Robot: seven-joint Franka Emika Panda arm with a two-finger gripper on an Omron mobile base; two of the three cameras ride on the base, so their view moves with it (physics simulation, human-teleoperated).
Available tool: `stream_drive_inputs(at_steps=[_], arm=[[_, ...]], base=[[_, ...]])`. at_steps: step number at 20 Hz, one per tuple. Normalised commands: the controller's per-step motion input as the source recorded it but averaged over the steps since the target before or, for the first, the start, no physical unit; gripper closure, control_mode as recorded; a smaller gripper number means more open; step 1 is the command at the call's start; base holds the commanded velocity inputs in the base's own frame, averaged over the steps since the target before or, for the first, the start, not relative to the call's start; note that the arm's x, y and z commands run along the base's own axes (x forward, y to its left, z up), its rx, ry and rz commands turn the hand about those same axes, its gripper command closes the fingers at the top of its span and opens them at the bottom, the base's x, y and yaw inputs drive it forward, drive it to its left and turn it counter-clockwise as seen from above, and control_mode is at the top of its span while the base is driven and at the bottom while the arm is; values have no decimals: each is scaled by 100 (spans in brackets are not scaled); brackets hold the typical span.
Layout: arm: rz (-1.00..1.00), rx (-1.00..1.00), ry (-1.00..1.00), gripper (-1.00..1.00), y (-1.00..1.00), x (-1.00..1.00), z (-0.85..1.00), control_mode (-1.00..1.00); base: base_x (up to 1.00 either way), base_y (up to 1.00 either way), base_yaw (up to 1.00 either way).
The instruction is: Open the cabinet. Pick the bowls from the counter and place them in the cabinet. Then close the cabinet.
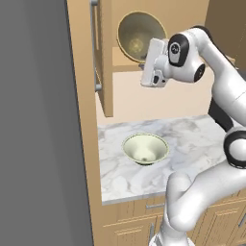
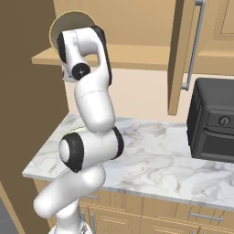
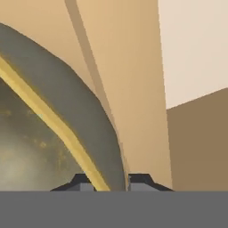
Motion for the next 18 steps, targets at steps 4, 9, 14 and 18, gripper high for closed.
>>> stream_drive_inputs(at_steps=[4, 9, 14, 18], arm=[[0, -1, 24, -100, 3, 75, 62, -100], [0, -3, 10, -100, 4, 25, 98, -100], [2, -7, -2, -100, 13, -3, 100, -100], [1, -1, -1, -100, -35, -77, 35, -100]], base=[[0, 0, 0], [0, 0, 0], [0, 0, 0], [0, 0, 0]])
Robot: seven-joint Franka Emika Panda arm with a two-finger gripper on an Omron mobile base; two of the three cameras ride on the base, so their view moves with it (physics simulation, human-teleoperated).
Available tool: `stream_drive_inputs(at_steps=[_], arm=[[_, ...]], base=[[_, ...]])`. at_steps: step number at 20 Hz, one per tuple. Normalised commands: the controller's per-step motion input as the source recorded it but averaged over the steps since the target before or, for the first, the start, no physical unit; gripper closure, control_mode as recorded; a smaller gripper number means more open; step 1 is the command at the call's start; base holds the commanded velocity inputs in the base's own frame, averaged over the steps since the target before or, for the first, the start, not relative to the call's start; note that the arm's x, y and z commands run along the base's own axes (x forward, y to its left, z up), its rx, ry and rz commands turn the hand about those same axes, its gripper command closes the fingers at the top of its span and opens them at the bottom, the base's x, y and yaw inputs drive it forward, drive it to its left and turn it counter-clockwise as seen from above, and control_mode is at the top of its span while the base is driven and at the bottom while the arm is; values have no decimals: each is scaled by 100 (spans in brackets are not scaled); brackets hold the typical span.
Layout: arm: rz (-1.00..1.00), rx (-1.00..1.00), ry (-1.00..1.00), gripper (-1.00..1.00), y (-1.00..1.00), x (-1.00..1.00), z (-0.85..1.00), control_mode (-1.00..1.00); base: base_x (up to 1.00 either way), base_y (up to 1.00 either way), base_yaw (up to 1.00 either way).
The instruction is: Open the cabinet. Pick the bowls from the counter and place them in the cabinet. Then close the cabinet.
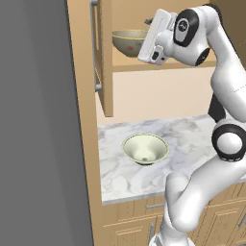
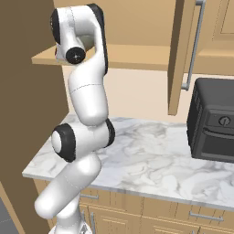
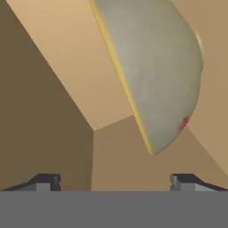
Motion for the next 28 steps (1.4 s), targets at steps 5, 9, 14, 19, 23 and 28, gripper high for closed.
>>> stream_drive_inputs(at_steps=[5, 9, 14, 19, 23, 28], arm=[[-1, -1, 15, -100, -65, -100, 1, -100], [0, -13, 45, -100, -28, -100, -17, -100], [-2, -27, 63, -100, -1, -100, -36, -100], [-2, -24, 65, -100, -21, -100, -36, -100], [0, -22, 61, -100, -20, -100, -22, -100], [0, -16, 57, -100, -34, -96, 0, -100]], base=[[0, 0, 0], [0, 0, 0], [0, 0, 0], [0, 0, 0], [0, 0, 0], [0, 0, 0]])
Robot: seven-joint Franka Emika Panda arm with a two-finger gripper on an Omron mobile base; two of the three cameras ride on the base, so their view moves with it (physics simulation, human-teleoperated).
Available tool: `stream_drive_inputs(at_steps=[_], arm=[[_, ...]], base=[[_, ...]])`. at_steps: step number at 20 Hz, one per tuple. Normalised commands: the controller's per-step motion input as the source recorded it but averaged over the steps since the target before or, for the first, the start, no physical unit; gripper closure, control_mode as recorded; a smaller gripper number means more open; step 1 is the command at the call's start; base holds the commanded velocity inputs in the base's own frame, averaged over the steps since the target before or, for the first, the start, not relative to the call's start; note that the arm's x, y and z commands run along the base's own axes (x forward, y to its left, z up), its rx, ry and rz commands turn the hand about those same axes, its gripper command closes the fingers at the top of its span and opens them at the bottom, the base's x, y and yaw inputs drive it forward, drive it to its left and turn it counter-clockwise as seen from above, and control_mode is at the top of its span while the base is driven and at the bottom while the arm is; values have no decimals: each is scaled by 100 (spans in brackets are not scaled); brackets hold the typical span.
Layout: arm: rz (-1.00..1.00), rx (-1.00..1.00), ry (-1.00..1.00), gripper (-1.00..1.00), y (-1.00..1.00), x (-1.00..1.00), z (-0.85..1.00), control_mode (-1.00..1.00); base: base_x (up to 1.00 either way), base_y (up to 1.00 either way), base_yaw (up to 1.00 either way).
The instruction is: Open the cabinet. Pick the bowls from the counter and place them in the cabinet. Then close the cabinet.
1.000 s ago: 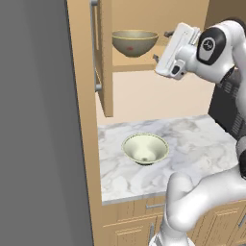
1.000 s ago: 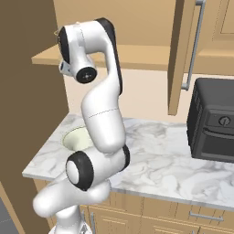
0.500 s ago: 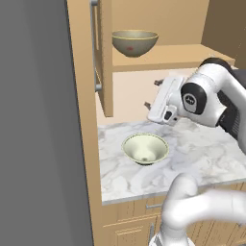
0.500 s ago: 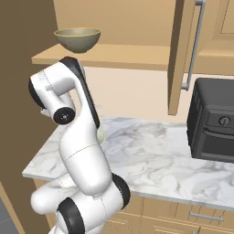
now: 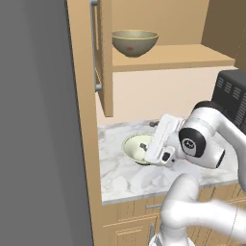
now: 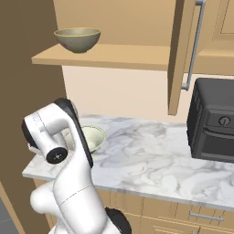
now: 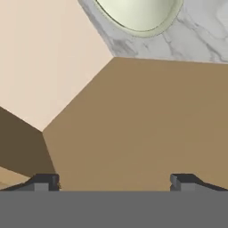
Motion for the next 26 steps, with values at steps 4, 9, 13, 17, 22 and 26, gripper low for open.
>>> stream_drive_inputs(at_steps=[4, 9, 13, 17, 22, 26], arm=[[0, -10, 56, -100, -44, -85, 0, -100], [-9, -4, 58, -100, -45, -41, 3, -100], [-7, 6, 36, -100, -24, 2, 45, -100], [0, 14, 36, -100, -14, 13, 100, -100], [-2, 22, 49, -100, -34, -1, 95, -100], [-12, 38, 72, -100, -45, -5, 49, -100]], base=[[0, 0, 0], [0, 0, 0], [0, 0, 0], [0, 0, 0], [0, 0, 0], [0, 0, 0]])
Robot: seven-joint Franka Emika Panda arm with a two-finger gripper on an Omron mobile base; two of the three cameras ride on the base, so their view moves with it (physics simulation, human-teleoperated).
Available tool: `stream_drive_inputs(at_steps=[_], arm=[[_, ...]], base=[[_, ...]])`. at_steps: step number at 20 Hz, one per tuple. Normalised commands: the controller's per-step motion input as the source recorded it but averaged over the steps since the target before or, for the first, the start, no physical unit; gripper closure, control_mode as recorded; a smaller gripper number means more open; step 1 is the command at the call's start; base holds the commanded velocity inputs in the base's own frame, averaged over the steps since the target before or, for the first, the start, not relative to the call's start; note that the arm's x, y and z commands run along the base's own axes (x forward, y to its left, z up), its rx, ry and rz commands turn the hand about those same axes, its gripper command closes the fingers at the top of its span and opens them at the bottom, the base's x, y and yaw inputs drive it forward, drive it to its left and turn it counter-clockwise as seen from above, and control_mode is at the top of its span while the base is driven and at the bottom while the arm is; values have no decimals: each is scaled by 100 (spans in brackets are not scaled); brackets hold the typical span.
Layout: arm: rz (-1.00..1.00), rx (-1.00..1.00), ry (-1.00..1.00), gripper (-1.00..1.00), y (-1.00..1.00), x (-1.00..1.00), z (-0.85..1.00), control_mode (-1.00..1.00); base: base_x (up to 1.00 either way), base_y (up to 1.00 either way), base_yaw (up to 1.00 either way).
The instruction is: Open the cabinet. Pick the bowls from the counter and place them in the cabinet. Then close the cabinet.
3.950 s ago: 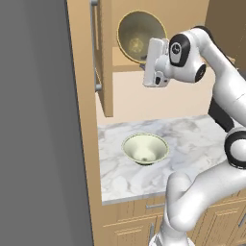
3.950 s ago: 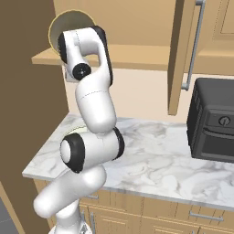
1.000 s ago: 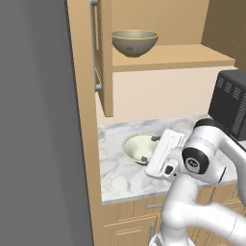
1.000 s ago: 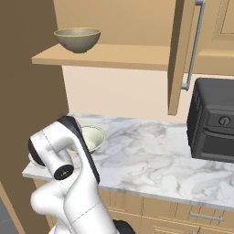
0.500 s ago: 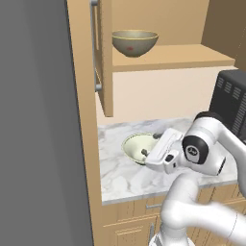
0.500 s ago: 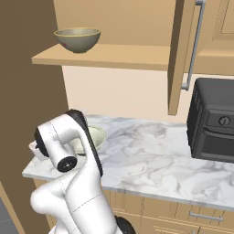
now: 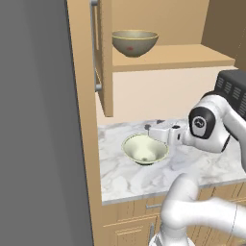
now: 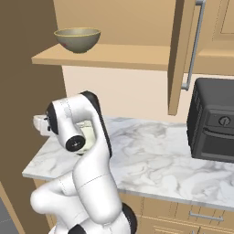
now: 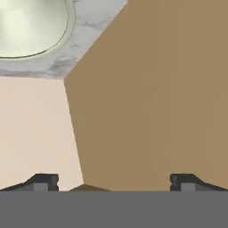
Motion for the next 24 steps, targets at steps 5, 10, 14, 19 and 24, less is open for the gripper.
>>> stream_drive_inputs(at_steps=[5, 10, 14, 19, 24], arm=[[-26, 38, 78, -100, -35, -8, 36, -100], [-39, 20, 87, -100, -31, 0, 28, -100], [-40, 9, 99, -100, -45, 0, 3, -100], [-33, 1, 100, -100, -64, 0, 0, -100], [-20, 1, 82, -100, -87, 0, 56, -100]], base=[[0, 0, 0], [0, 0, 0], [0, 0, 0], [0, 0, 0], [0, 0, 0]])
